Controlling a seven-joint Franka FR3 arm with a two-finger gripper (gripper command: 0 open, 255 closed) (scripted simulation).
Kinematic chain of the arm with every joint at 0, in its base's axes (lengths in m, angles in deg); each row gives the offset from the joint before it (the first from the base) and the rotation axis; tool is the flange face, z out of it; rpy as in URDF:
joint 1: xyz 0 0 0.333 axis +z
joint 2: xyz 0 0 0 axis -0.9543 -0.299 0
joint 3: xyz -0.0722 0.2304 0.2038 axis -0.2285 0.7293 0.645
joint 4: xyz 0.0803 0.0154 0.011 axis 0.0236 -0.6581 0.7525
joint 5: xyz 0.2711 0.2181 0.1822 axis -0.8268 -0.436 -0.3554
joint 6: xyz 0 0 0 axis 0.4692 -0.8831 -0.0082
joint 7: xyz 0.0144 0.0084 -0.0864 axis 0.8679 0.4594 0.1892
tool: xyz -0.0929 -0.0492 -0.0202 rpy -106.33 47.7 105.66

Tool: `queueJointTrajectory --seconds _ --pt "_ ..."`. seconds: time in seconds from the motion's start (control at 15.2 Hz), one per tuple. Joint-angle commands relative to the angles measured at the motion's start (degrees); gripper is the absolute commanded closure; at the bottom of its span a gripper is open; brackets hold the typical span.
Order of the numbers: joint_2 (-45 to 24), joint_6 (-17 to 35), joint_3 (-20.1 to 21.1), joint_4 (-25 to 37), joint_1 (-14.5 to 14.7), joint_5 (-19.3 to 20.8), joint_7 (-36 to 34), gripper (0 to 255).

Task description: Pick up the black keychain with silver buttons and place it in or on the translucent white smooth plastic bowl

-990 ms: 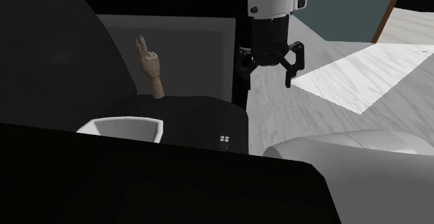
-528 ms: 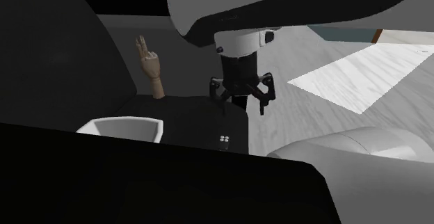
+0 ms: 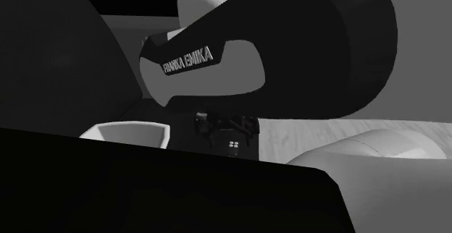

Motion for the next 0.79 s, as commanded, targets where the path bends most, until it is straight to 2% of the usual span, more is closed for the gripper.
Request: queueJointTrajectory --seconds 0.0,0.33,0.73 --pt "-0.71 2.07 1.08 -1.34 0.49 -0.98 -0.46 0" --pt "-2.81 6.67 2.63 -4.03 0.76 -2.43 -0.43 0" --pt "-2.81 6.67 2.62 -4.03 0.76 -2.43 -0.43 0"
